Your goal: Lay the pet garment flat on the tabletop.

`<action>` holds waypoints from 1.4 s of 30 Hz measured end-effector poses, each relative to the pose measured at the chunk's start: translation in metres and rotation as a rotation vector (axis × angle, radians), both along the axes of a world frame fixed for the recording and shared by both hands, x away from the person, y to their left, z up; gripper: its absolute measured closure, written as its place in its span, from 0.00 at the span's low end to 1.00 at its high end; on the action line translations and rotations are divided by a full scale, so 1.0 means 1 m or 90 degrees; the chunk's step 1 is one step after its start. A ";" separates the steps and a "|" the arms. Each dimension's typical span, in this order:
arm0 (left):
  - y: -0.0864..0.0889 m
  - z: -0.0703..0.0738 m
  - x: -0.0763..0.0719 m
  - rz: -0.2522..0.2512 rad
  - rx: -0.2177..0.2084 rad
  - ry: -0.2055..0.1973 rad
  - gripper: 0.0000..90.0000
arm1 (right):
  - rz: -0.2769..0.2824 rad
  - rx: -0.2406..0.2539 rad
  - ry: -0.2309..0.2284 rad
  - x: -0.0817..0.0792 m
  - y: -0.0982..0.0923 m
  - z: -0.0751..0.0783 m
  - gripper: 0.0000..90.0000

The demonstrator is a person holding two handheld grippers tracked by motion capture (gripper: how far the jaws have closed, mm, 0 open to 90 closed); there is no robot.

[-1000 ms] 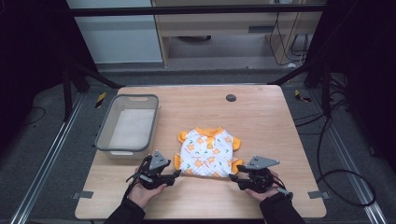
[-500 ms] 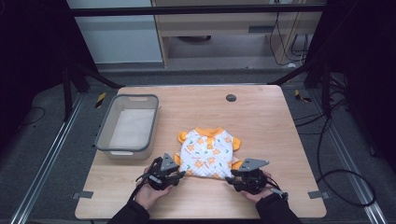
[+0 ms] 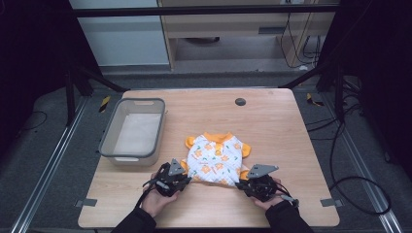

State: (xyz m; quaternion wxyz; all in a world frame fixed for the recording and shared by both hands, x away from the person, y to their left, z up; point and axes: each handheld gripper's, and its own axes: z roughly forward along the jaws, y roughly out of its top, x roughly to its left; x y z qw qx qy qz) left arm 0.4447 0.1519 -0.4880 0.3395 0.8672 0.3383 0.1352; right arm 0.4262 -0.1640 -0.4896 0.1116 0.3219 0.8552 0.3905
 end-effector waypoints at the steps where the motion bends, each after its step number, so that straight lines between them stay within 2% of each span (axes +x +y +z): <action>1: 0.001 0.002 -0.001 -0.001 -0.005 -0.003 0.93 | -0.001 0.005 0.001 0.000 -0.001 0.002 0.91; 2: 0.002 0.004 -0.002 -0.002 -0.014 -0.005 0.98 | 0.000 0.011 0.000 -0.001 -0.002 0.003 0.91; 5: 0.006 0.011 -0.005 -0.009 -0.032 -0.009 0.99 | 0.001 0.033 0.000 -0.002 -0.006 0.008 0.92; 11: 0.007 0.017 -0.008 -0.014 -0.043 -0.011 0.99 | 0.009 0.050 -0.002 -0.006 -0.010 0.013 0.92; 15: 0.012 0.035 -0.015 -0.019 -0.074 -0.033 0.99 | 0.009 0.070 -0.007 -0.007 -0.013 0.021 0.92; 16: 0.012 0.035 -0.015 -0.019 -0.074 -0.033 0.99 | 0.009 0.070 -0.007 -0.007 -0.013 0.021 0.92; 17: 0.015 0.045 -0.021 -0.024 -0.089 -0.043 0.99 | 0.010 0.097 -0.011 -0.009 -0.017 0.030 0.92; 18: 0.016 0.049 -0.023 -0.025 -0.095 -0.047 0.99 | 0.008 0.106 -0.012 -0.009 -0.018 0.033 0.92; 21: 0.017 0.059 -0.024 -0.030 -0.099 -0.051 0.99 | 0.007 0.128 -0.001 -0.005 -0.022 0.043 0.91; 23: 0.016 0.061 -0.022 -0.027 -0.096 -0.049 0.99 | -0.004 0.145 0.017 0.003 -0.023 0.047 0.91; 24: 0.014 0.064 -0.012 -0.014 -0.090 -0.048 0.99 | -0.013 0.152 0.026 0.009 -0.023 0.049 0.91; 25: 0.014 0.064 -0.012 -0.014 -0.090 -0.048 0.99 | -0.021 0.152 0.038 0.017 -0.022 0.049 0.91; 26: 0.011 0.064 0.003 0.005 -0.089 -0.042 0.99 | -0.039 0.146 0.055 0.027 -0.020 0.049 0.91; 30: 0.002 0.054 0.037 0.050 -0.091 -0.032 0.99 | -0.097 0.126 0.041 0.058 -0.013 0.041 0.90; 32: -0.003 0.046 0.049 0.070 -0.078 -0.036 0.99 | -0.129 0.118 0.032 0.071 -0.009 0.032 0.89; 33: -0.003 0.046 0.049 0.070 -0.078 -0.036 0.98 | -0.142 0.109 0.021 0.076 -0.007 0.027 0.88; 34: -0.006 0.038 0.058 0.087 -0.066 -0.040 0.98 | -0.155 0.100 0.013 0.080 -0.004 0.022 0.87; 37: -0.008 0.032 0.063 0.102 -0.062 -0.043 0.94 | -0.178 0.082 -0.006 0.086 0.001 0.012 0.82; 38: -0.006 0.031 0.065 0.118 -0.066 -0.048 0.88 | -0.181 0.078 -0.009 0.086 0.002 0.012 0.79; 40: -0.005 0.032 0.064 0.118 -0.073 -0.049 0.81 | -0.182 0.072 -0.012 0.086 0.002 0.012 0.77; 41: -0.002 0.034 0.062 0.121 -0.078 -0.059 0.81 | -0.180 0.068 -0.018 0.084 0.002 0.014 0.75; 42: 0.003 0.038 0.058 0.126 -0.076 -0.073 0.69 | -0.173 0.066 -0.038 0.079 -0.001 0.021 0.70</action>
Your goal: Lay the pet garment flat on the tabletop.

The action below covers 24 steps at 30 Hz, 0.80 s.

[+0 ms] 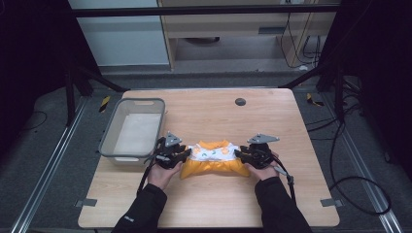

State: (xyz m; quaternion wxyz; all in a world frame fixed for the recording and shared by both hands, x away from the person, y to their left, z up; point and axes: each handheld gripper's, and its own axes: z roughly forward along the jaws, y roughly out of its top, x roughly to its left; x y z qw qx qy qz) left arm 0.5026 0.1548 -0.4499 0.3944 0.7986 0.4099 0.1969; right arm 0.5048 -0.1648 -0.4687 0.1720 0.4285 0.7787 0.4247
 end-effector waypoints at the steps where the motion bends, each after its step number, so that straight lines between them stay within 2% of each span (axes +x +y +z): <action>1: 0.003 0.002 -0.003 0.000 -0.003 -0.002 0.64 | 0.002 0.001 -0.007 -0.002 -0.002 0.003 0.69; 6: 0.022 0.011 -0.018 -0.006 -0.025 -0.019 0.46 | 0.019 0.024 -0.036 -0.022 -0.017 0.023 0.62; 9: 0.028 0.012 -0.026 -0.009 -0.028 -0.021 0.42 | 0.025 0.019 -0.043 -0.031 -0.023 0.026 0.60; 10: 0.032 0.012 -0.034 -0.017 -0.025 -0.021 0.41 | 0.033 0.009 -0.039 -0.042 -0.028 0.023 0.57; 13: 0.035 0.005 -0.046 -0.028 -0.014 -0.010 0.40 | 0.044 -0.001 -0.028 -0.053 -0.034 0.016 0.55; 14: 0.035 0.005 -0.046 -0.028 -0.014 -0.010 0.40 | 0.044 -0.001 -0.028 -0.053 -0.034 0.016 0.55; 17: 0.035 -0.006 -0.052 -0.036 -0.001 -0.001 0.40 | 0.051 -0.011 -0.012 -0.060 -0.038 0.005 0.54; 18: 0.035 -0.014 -0.053 -0.039 0.003 0.013 0.40 | 0.053 -0.013 -0.001 -0.061 -0.039 -0.002 0.54; 19: 0.035 -0.014 -0.053 -0.039 0.003 0.013 0.40 | 0.053 -0.013 -0.001 -0.061 -0.039 -0.002 0.54; 20: 0.033 -0.021 -0.052 -0.041 0.014 0.026 0.40 | 0.053 -0.019 0.009 -0.060 -0.038 -0.007 0.54; 24: 0.029 -0.028 -0.052 -0.049 0.024 0.038 0.40 | 0.053 -0.027 0.017 -0.057 -0.036 -0.013 0.55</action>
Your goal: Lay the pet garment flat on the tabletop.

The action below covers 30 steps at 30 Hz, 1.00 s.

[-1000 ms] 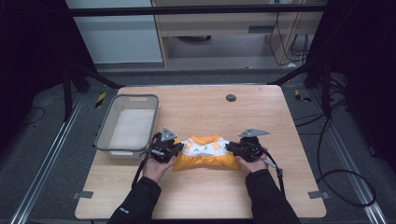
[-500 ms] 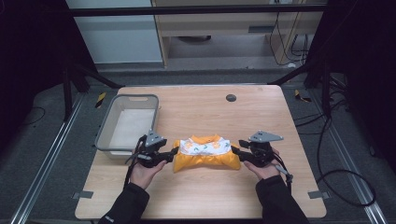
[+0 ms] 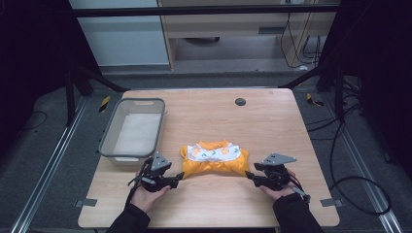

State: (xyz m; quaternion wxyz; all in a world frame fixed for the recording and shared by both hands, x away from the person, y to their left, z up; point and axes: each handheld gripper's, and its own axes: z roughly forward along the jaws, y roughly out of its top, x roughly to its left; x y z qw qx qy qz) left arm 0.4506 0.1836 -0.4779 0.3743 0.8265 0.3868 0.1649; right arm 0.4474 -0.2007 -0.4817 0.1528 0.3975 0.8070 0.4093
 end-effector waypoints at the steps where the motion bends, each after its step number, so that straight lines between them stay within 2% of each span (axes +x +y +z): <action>1: -0.004 -0.003 0.000 -0.004 0.007 0.003 0.40 | 0.000 -0.003 0.003 0.002 0.003 -0.004 0.56; 5: -0.010 -0.006 0.000 -0.013 0.012 0.006 0.42 | 0.002 -0.011 0.011 0.005 0.007 -0.008 0.56; 8: -0.015 -0.008 0.003 -0.022 0.020 0.012 0.53 | 0.008 -0.021 0.018 0.008 0.010 -0.012 0.56; 9: -0.017 -0.011 0.004 -0.027 0.025 0.020 0.53 | 0.011 -0.023 0.018 0.008 0.011 -0.013 0.57; 10: -0.018 -0.013 0.006 -0.029 0.041 0.031 0.59 | 0.012 -0.028 0.018 0.010 0.014 -0.013 0.58; 11: -0.019 -0.014 0.007 -0.027 0.047 0.038 0.63 | 0.012 -0.029 0.018 0.010 0.014 -0.013 0.60; 15: -0.020 -0.014 0.007 -0.022 0.039 0.055 0.82 | 0.009 -0.033 0.019 0.011 0.015 -0.013 0.66; 16: -0.020 -0.013 0.007 -0.025 0.036 0.056 0.88 | 0.006 -0.034 0.029 0.012 0.016 -0.014 0.73; 17: -0.020 -0.013 0.006 -0.028 0.039 0.050 0.88 | 0.006 -0.034 0.029 0.012 0.016 -0.014 0.73; 18: -0.022 -0.011 0.005 -0.033 0.046 0.045 0.91 | 0.004 -0.034 0.036 0.013 0.016 -0.013 0.84; 20: -0.022 -0.009 0.004 -0.036 0.046 0.038 0.92 | 0.010 -0.033 0.039 0.012 0.015 -0.011 0.93; 25: -0.016 0.000 0.003 -0.036 0.021 0.033 0.93 | 0.021 -0.022 0.027 0.008 0.015 -0.003 0.96; 27: -0.011 0.008 0.001 -0.034 -0.002 0.025 0.93 | 0.029 -0.011 0.020 0.006 0.014 0.003 0.97; 28: -0.006 0.016 -0.001 -0.035 -0.023 0.017 0.93 | 0.034 -0.002 0.012 0.003 0.012 0.009 0.97; 30: -0.002 0.021 -0.003 -0.037 -0.033 0.011 0.93 | 0.034 0.002 0.009 0.001 0.011 0.012 0.97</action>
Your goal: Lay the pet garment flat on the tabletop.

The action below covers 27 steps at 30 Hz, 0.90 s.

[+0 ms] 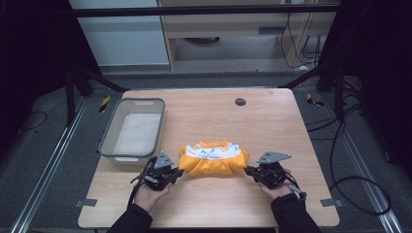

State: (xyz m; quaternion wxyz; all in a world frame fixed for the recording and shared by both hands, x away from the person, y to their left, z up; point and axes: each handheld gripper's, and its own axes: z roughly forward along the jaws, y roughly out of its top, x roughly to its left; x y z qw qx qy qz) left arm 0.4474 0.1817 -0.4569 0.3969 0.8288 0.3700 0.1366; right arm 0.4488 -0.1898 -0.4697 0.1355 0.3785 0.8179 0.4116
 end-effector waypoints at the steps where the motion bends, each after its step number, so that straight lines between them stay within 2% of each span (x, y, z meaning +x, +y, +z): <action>1: 0.003 0.004 -0.002 -0.003 -0.013 0.001 0.93 | 0.003 0.006 -0.009 -0.003 -0.002 0.004 0.96; 2: 0.007 0.010 -0.007 -0.013 -0.026 0.000 0.93 | 0.011 0.024 -0.012 -0.009 -0.006 0.012 0.96; 3: 0.007 0.010 -0.007 -0.013 -0.026 0.000 0.93 | 0.011 0.024 -0.012 -0.009 -0.006 0.012 0.96; 4: 0.010 0.013 -0.011 -0.021 -0.033 0.002 0.93 | 0.025 0.035 -0.008 -0.017 -0.010 0.018 0.96; 6: 0.014 0.016 -0.021 -0.032 -0.041 0.011 0.93 | 0.032 0.041 -0.002 -0.022 -0.013 0.020 0.96; 9: 0.015 0.014 -0.035 -0.046 -0.036 0.019 0.93 | 0.047 0.042 0.010 -0.038 -0.017 0.021 0.96; 10: 0.014 0.011 -0.045 -0.052 -0.029 0.026 0.93 | 0.054 0.041 0.020 -0.048 -0.019 0.018 0.95; 11: 0.014 0.011 -0.045 -0.052 -0.029 0.026 0.92 | 0.054 0.041 0.020 -0.048 -0.019 0.018 0.95; 12: 0.012 0.005 -0.053 -0.057 -0.011 0.025 0.92 | 0.054 0.036 0.026 -0.056 -0.021 0.014 0.95; 13: 0.012 0.005 -0.053 -0.057 -0.011 0.025 0.91 | 0.054 0.036 0.026 -0.056 -0.021 0.014 0.95; 14: 0.008 -0.003 -0.057 -0.055 0.019 0.025 0.88 | 0.046 0.029 0.041 -0.059 -0.022 0.007 0.93; 15: 0.008 -0.003 -0.057 -0.055 0.019 0.025 0.86 | 0.046 0.029 0.041 -0.059 -0.022 0.007 0.93; 16: 0.006 -0.008 -0.056 -0.054 0.045 0.024 0.84 | 0.035 0.006 0.051 -0.057 -0.021 -0.001 0.90; 17: 0.006 -0.008 -0.056 -0.054 0.045 0.024 0.80 | 0.035 0.006 0.051 -0.057 -0.021 -0.001 0.90; 18: 0.005 -0.011 -0.054 -0.045 0.055 0.018 0.80 | 0.034 -0.001 0.057 -0.056 -0.020 -0.004 0.89; 19: 0.005 -0.011 -0.053 -0.040 0.057 0.015 0.69 | 0.029 -0.020 0.055 -0.052 -0.018 -0.009 0.84; 21: 0.008 -0.013 -0.053 -0.027 0.062 -0.020 0.58 | 0.023 -0.020 0.048 -0.051 -0.019 -0.010 0.80; 22: 0.009 -0.013 -0.052 -0.025 0.060 -0.027 0.53 | 0.017 -0.016 0.041 -0.051 -0.020 -0.010 0.76; 27: 0.016 -0.009 -0.055 -0.019 0.037 -0.047 0.45 | -0.002 0.006 0.018 -0.053 -0.024 -0.005 0.70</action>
